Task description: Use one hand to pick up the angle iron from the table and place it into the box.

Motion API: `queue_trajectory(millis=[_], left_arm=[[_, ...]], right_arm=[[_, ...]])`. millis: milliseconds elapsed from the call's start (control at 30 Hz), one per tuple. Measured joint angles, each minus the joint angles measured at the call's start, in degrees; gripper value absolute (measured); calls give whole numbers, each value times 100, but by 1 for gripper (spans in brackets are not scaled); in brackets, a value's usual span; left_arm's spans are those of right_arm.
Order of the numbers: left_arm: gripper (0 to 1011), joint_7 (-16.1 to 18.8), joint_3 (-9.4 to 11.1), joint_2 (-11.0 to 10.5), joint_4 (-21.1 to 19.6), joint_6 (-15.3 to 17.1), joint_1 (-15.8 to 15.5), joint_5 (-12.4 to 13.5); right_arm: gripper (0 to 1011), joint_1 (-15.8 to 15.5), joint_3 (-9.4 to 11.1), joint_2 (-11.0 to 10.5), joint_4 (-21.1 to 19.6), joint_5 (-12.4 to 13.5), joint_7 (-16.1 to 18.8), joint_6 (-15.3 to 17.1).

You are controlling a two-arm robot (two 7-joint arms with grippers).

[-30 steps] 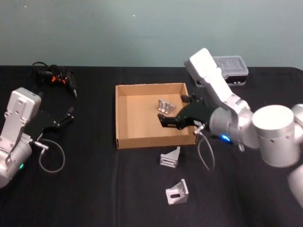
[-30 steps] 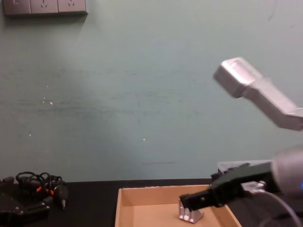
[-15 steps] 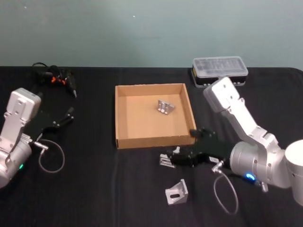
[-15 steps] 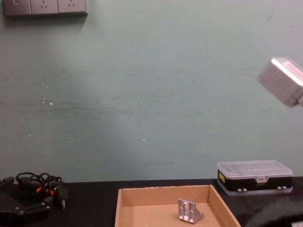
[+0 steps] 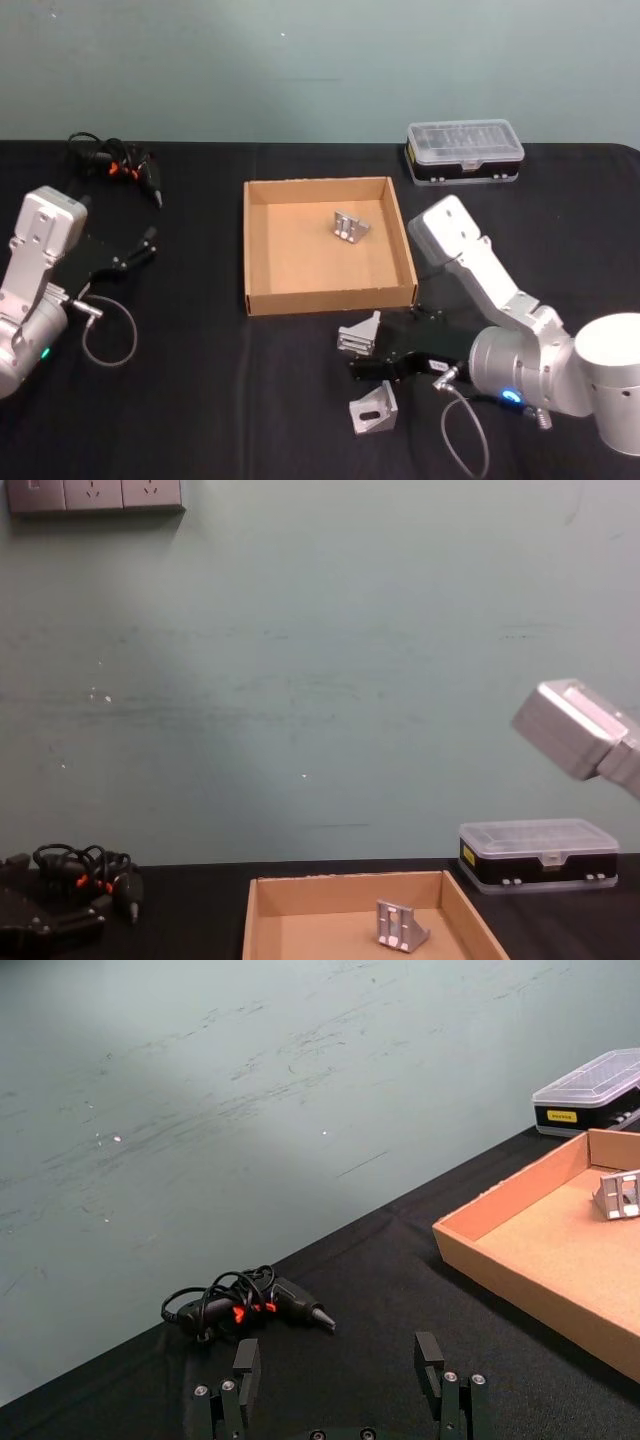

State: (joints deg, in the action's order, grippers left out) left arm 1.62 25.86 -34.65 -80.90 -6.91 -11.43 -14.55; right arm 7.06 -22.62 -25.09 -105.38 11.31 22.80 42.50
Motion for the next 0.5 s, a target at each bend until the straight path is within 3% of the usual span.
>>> queue_trajectory(millis=[500], left_arm=[[1011,0,0,0,0,0,0,0]], right_arm=[[1002,173,-125,273,486,-293,-135,-324]])
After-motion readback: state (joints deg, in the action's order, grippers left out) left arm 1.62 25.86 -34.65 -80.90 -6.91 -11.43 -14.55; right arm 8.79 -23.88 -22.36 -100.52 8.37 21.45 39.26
